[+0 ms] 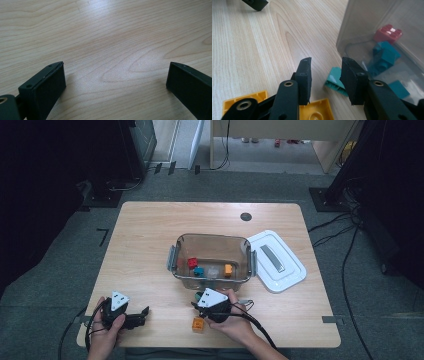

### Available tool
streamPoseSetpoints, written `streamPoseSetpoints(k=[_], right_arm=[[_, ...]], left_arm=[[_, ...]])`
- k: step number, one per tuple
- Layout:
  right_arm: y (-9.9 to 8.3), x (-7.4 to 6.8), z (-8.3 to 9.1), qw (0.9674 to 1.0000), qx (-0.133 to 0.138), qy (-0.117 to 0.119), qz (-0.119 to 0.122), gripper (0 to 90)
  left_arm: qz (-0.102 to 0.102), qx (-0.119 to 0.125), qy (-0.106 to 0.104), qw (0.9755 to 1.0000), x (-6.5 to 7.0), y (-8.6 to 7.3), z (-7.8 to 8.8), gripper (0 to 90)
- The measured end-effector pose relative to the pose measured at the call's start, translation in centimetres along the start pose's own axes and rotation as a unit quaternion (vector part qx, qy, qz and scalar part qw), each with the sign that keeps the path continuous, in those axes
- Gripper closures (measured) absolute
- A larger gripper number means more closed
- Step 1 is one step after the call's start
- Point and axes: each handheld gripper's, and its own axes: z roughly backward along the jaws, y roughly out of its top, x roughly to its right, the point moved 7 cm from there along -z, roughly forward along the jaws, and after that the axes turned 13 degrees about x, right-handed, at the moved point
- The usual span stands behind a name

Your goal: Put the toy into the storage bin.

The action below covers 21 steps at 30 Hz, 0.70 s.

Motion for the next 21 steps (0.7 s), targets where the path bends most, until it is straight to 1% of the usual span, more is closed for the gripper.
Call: streamPoseSetpoints(k=[1,3,4,5,6,8,9,10,11,13,15,19,21], right_arm=[[0.0,0.0,0.0,1.0000,0.000,0.000,0.000,61.2],[0.0,0.1,-0.5,0.9999,-0.003,0.001,0.011,59.9],[0.0,0.1,-0.5,0.9999,-0.003,0.001,0.011,59.9],[-0.1,0.2,-0.9,0.9999,-0.008,0.001,0.013,59.5],[-0.1,0.3,-1.0,0.9999,-0.010,0.002,0.013,59.0],[-0.3,0.4,-1.4,0.9996,-0.016,0.002,0.022,57.8],[-0.3,0.4,-1.4,0.9996,-0.016,0.002,0.022,57.8],[-0.4,0.5,-1.6,0.9992,-0.021,0.001,0.035,56.2],[-0.4,0.5,-1.6,0.9992,-0.021,0.001,0.035,56.2],[-0.6,0.6,-1.8,0.9987,-0.031,0.001,0.041,55.3],[-0.7,0.6,-1.8,0.9987,-0.032,0.005,0.038,55.8],[-0.8,0.8,-1.5,0.9987,-0.036,0.003,0.036,59.0],[-1.1,1.1,-1.0,0.9988,-0.035,0.004,0.034,62.6]], left_arm=[[0.000,0.000,0.000,1.0000,0.0,0.0,0.0,2.1],[0.000,0.000,0.000,1.0000,0.0,0.0,0.0,2.1],[0.000,0.000,0.000,1.0000,0.0,0.0,0.0,2.1],[0.000,0.000,0.000,1.0000,0.0,0.0,0.0,2.1],[0.001,0.001,0.000,1.0000,0.0,0.0,0.0,2.1],[0.000,0.000,0.000,1.0000,0.0,0.0,0.0,2.1],[0.000,0.000,0.000,1.0000,0.0,0.0,0.0,2.1],[0.000,0.000,0.000,1.0000,0.0,0.0,0.0,2.1],[0.000,0.000,0.000,1.0000,0.0,0.0,0.0,2.1],[0.000,0.000,0.000,1.0000,0.0,0.0,0.0,2.1],[0.000,0.001,0.000,1.0000,0.0,0.0,0.0,2.1],[0.000,0.001,0.000,1.0000,0.0,0.0,0.0,2.1],[0.000,0.000,0.000,1.0000,0.0,0.0,0.0,2.1]])
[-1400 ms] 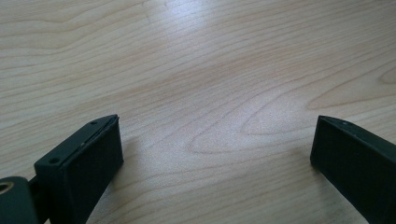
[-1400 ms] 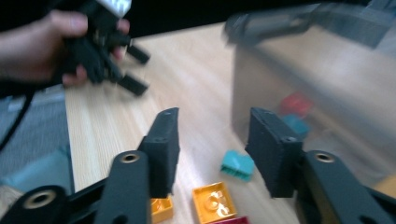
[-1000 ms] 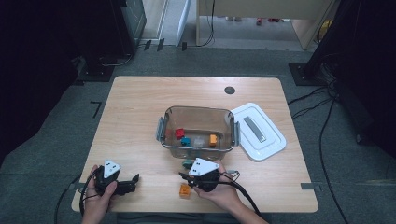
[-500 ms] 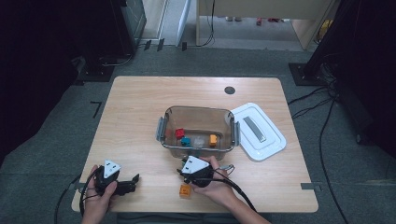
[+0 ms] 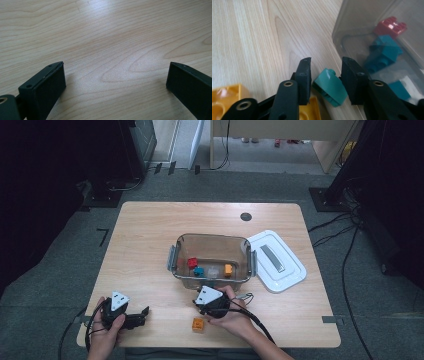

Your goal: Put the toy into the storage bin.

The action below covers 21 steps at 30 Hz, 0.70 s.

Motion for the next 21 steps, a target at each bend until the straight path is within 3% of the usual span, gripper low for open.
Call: streamPoseSetpoints(k=[21], right_arm=[[-2.9,1.0,5.1,0.9998,-0.010,0.003,-0.014,65.9]], left_arm=[[0.000,0.000,0.000,1.0000,0.0,0.0,0.0,2.1]])
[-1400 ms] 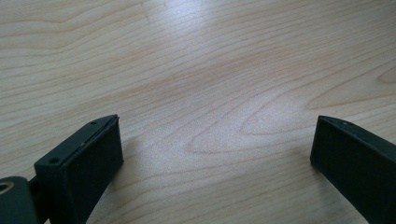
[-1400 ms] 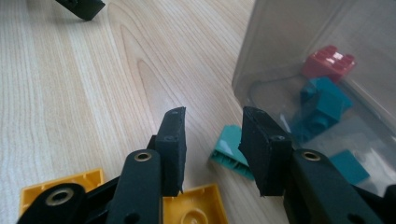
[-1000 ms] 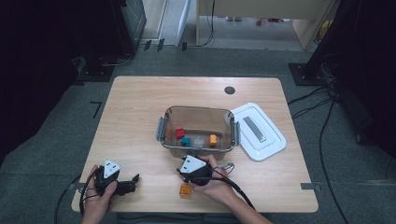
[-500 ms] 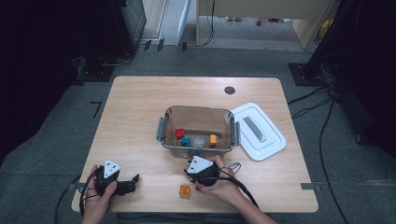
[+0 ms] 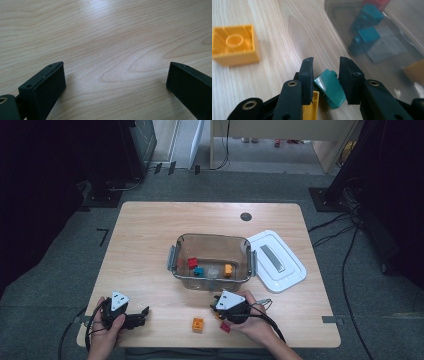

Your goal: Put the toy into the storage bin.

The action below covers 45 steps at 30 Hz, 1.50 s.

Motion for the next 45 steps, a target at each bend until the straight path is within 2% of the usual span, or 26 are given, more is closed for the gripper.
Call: streamPoseSetpoints(k=[5,10,13,22,33,36,37,40,42,45], right_arm=[[-1.0,0.9,1.5,0.9999,-0.001,-0.006,-0.009,66.0],[-1.6,1.5,2.3,0.9998,-0.001,-0.010,-0.016,66.1],[-2.0,2.1,3.1,0.9996,-0.003,-0.020,-0.018,65.8],[-2.7,2.7,4.4,0.9995,-0.007,-0.023,-0.020,65.4],[-4.6,4.0,6.9,0.9987,-0.011,-0.033,-0.038,63.2],[-5.0,4.2,7.5,0.9985,-0.009,-0.034,-0.042,61.7],[-5.3,4.5,7.9,0.9985,-0.003,-0.034,-0.043,55.2],[-5.5,4.5,8.5,0.9986,0.015,-0.017,-0.049,46.8],[-5.6,4.7,8.6,0.9986,0.014,-0.016,-0.047,45.7],[-6.5,5.1,8.4,0.9980,0.006,-0.010,-0.061,47.0]], left_arm=[[0.000,0.000,0.000,1.0000,0.0,0.0,0.0,2.1],[0.000,0.000,0.000,1.0000,0.0,0.0,0.0,2.1],[0.000,0.000,0.000,1.0000,0.0,0.0,0.0,2.1],[0.000,0.000,0.000,1.0000,0.0,0.0,0.0,2.1],[0.000,0.000,0.000,1.0000,0.0,0.0,0.0,2.1],[0.000,0.000,0.000,1.0000,0.0,0.0,0.0,2.1],[0.000,0.000,0.000,1.0000,0.0,0.0,0.0,2.1],[-0.001,0.000,0.000,1.0000,0.0,0.0,0.0,2.1],[-0.001,-0.001,0.000,1.0000,0.0,0.0,0.0,2.1],[0.000,0.000,0.000,1.0000,0.0,0.0,0.0,2.1]])
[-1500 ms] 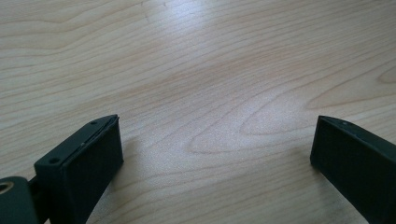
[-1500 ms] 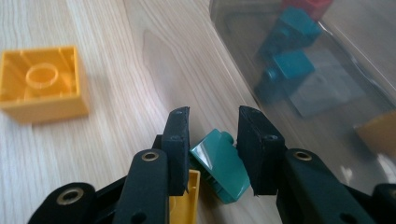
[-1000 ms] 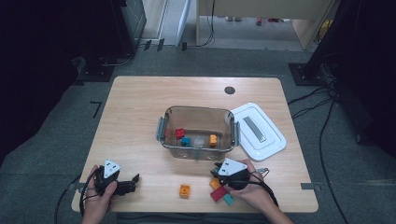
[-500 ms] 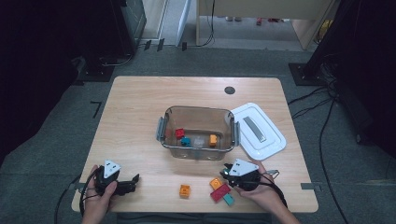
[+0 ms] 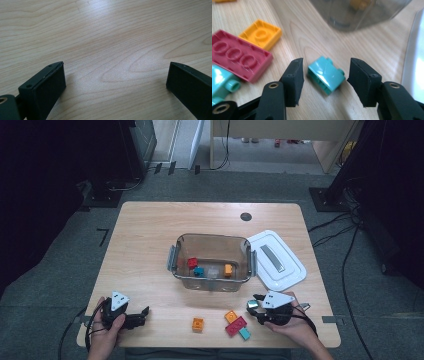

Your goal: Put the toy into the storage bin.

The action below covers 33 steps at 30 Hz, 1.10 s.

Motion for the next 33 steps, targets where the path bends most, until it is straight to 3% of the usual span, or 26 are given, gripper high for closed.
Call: streamPoseSetpoints(k=[8,21,24,33], right_arm=[[-0.17,0.24,-0.11,0.9987,0.004,0.026,-0.045,54.4],[-0.28,0.19,0.11,0.9985,0.010,0.019,-0.050,55.4],[-0.34,0.20,0.26,0.9978,0.009,0.008,-0.066,55.1],[-0.41,0.21,0.44,0.9980,0.009,0.011,-0.061,55.4]], left_arm=[[0.000,0.000,0.000,1.0000,0.00,0.00,0.00,2.1],[0.000,0.000,0.000,1.0000,0.00,0.00,0.00,2.1],[0.000,0.000,0.000,1.0000,0.00,0.00,0.00,2.1],[0.000,0.000,0.000,1.0000,0.00,0.00,0.00,2.1]])
